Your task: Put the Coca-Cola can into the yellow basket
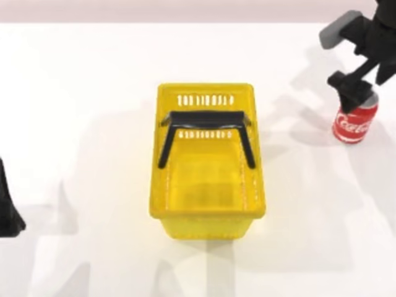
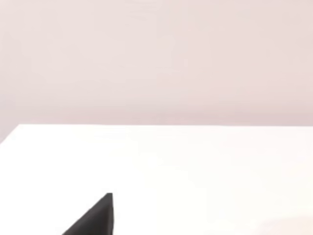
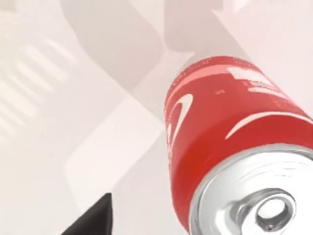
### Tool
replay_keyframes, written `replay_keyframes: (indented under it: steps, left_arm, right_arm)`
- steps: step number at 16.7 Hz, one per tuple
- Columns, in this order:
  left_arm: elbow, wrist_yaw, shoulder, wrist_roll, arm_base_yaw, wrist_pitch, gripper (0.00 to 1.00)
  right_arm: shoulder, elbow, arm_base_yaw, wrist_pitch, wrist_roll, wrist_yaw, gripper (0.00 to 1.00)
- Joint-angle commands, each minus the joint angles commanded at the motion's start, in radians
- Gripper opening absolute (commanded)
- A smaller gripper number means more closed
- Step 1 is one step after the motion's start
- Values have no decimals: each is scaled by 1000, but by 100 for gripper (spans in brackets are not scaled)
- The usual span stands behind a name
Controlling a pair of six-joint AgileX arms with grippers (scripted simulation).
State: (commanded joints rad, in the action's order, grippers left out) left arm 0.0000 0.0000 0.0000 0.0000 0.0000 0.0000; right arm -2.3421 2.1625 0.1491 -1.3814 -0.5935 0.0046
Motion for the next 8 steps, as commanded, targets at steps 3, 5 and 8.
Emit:
replay_keyframes:
  steps: [3, 5, 8]
  left_arm:
    - [0, 0, 0, 0, 0, 0, 100]
    - [0, 0, 0, 0, 0, 0, 100]
    - [0, 0, 0, 0, 0, 0, 100]
  right_arm:
    - [-10, 8, 1, -7, -3, 0, 100]
    - [-10, 8, 1, -7, -3, 0, 100]
    - [-9, -12, -2, 13, -4, 0, 100]
